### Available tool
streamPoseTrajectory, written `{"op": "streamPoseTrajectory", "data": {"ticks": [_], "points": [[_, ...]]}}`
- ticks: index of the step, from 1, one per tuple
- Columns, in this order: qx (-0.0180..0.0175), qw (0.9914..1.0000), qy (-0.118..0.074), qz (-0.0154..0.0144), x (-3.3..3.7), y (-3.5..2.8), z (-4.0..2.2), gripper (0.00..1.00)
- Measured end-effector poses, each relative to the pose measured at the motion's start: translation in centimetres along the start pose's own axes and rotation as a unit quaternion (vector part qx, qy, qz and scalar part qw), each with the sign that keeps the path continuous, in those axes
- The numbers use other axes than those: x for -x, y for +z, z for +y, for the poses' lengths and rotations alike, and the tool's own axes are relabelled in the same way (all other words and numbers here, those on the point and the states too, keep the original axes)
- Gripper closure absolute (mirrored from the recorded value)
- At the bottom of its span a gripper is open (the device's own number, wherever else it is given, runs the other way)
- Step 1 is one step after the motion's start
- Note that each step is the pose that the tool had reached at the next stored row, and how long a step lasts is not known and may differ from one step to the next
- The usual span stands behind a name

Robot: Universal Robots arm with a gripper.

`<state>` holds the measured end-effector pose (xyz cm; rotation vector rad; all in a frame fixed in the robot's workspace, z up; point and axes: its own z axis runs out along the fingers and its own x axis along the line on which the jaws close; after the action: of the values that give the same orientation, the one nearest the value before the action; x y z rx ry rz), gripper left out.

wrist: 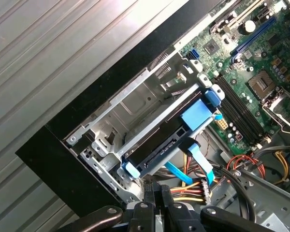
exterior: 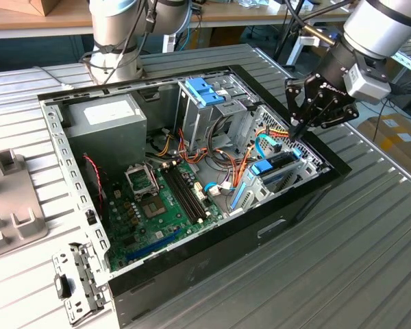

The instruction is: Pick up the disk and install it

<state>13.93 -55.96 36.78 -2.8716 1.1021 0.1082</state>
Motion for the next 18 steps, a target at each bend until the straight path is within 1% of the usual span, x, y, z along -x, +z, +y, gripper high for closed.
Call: {"op": "streamPoseTrajectory", "data": {"ticks": [7, 18], "points": [[-0.0001, 1.00000, 0.002, 0.0001, 0.14, 0.19, 0.69, 0.83], [-0.0007, 0.99997, 0.008, 0.0003, 0.64, 0.63, 1.48, 0.83]]}}
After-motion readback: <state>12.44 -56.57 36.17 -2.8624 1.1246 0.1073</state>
